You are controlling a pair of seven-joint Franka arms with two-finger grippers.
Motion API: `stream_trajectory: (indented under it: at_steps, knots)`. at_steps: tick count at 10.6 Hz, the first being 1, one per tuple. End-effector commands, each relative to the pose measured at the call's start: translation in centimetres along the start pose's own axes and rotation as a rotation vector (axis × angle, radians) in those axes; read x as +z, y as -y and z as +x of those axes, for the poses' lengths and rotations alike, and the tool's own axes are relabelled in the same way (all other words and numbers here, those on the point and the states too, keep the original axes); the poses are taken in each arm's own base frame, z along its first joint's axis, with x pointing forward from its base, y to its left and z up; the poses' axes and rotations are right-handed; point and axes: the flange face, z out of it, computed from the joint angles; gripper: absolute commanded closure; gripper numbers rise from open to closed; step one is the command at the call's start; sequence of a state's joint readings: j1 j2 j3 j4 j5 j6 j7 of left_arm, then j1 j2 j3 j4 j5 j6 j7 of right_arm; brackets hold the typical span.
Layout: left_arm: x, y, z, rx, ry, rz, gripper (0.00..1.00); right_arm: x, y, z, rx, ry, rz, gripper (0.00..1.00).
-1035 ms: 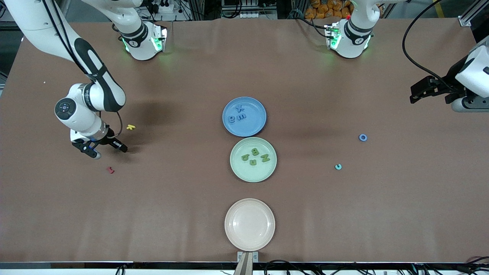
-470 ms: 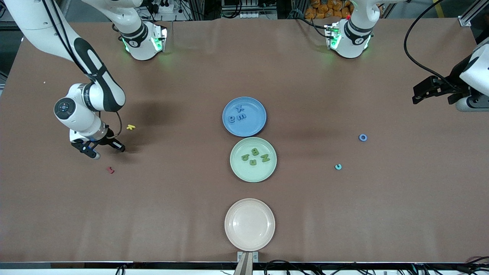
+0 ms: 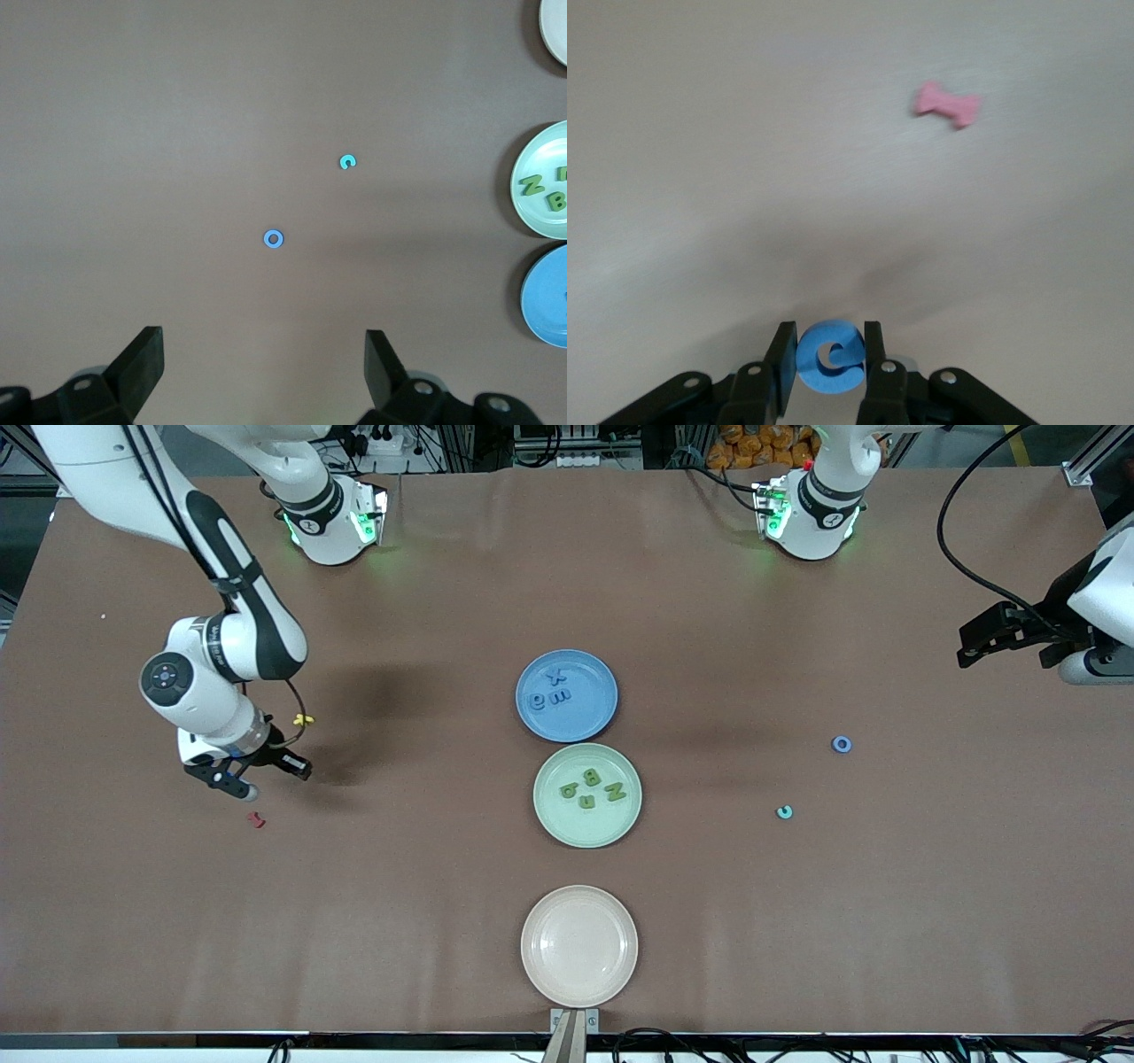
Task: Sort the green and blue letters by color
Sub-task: 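Carry the C to the blue plate and open the right gripper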
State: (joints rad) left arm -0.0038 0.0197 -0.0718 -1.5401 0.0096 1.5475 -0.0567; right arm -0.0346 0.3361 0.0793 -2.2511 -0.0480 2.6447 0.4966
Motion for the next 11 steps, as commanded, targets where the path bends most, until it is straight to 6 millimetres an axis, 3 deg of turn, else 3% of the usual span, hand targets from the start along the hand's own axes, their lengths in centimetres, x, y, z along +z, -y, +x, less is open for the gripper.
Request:
stream_trajectory:
  at_steps: [1, 8, 11]
  knots:
    - [-0.1, 0.1, -0.1, 0.020, -0.007, -0.022, 0.00, -2.5, 5.7, -3.4, -0.102, 0.006, 0.024, 0.87]
    - [0.1, 0.0, -0.2, 0.021, -0.002, -0.022, 0.00, -3.9, 19.1, -14.4, -0.382, 0.033, 0.099, 0.87]
    - [0.2, 0.1, -0.2, 0.020, -0.001, -0.022, 0.00, -5.5, 23.6, -17.6, -0.455, 0.025, 0.150, 0.87]
